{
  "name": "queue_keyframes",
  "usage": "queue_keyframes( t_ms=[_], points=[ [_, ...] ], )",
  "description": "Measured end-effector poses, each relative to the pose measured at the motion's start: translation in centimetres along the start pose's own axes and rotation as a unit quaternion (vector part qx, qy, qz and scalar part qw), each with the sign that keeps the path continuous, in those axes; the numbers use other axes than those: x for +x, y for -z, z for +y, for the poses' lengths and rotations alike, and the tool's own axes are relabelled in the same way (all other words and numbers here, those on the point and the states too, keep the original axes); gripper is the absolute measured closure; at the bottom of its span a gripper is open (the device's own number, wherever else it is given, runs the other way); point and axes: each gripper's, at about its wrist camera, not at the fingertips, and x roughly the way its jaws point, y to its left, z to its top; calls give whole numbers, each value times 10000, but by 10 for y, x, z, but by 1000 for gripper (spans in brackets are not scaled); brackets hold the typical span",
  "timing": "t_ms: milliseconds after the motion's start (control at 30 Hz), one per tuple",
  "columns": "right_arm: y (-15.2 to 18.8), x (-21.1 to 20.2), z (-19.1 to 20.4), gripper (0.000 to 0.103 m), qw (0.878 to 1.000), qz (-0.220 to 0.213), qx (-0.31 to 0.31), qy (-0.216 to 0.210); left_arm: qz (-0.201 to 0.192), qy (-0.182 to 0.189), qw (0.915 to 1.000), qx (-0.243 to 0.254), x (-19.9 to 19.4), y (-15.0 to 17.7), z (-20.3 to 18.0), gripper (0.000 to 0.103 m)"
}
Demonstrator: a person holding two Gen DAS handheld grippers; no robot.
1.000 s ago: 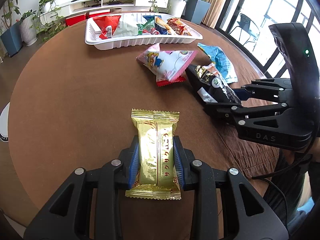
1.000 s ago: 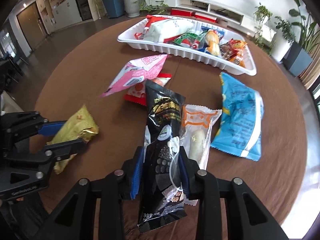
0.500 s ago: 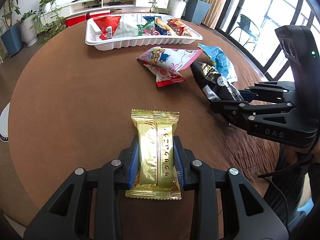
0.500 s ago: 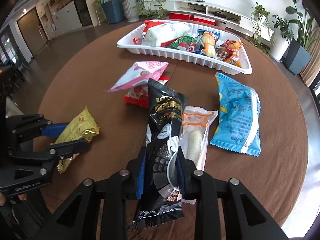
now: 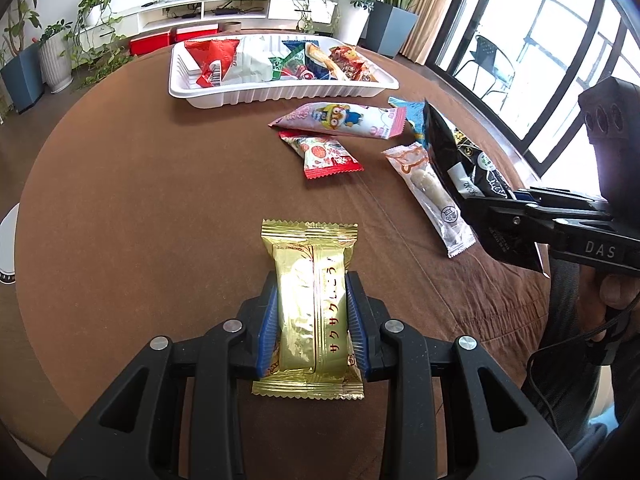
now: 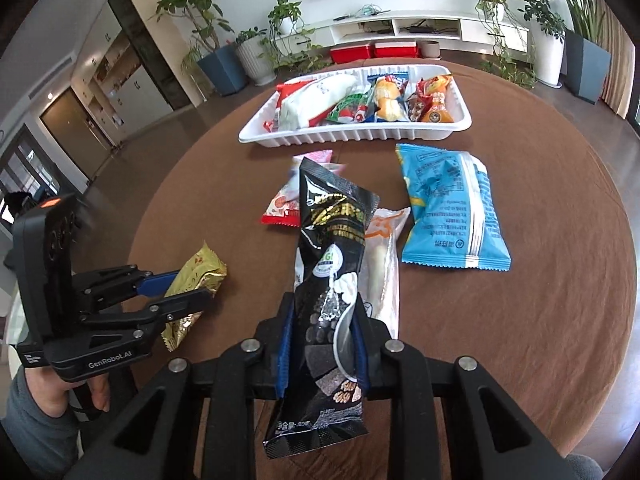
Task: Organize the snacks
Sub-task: 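Carry the gold packet and black packet over the tray with both grippers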
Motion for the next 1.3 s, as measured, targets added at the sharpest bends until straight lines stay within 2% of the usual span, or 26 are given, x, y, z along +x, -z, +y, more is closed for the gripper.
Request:
queue_keyframes(
  t_ms=[367,500,700,833,1067,1300],
  points=[
    [6,-25,-20,76,9982,-283,461,-264,-272,324,9989,-215,-23,-9,2,74],
    [1,-37,-38,76,9967,-479,636,-169,-417,435,9976,-351,-35,-21,10,74],
    [-18,-60,-73,76,9925,-787,934,44,-686,388,9957,-495,-52,-52,30,74],
    [-41,-72,-90,76,9899,-1012,968,221,-824,323,9946,-537,-59,-80,47,74],
    [-94,-74,-90,76,9888,-1253,725,361,-1079,260,9924,-533,-62,-137,60,74],
    [-164,-39,-74,76,9930,-1097,338,280,-1185,166,9920,-398,-33,-204,43,74]
  ],
)
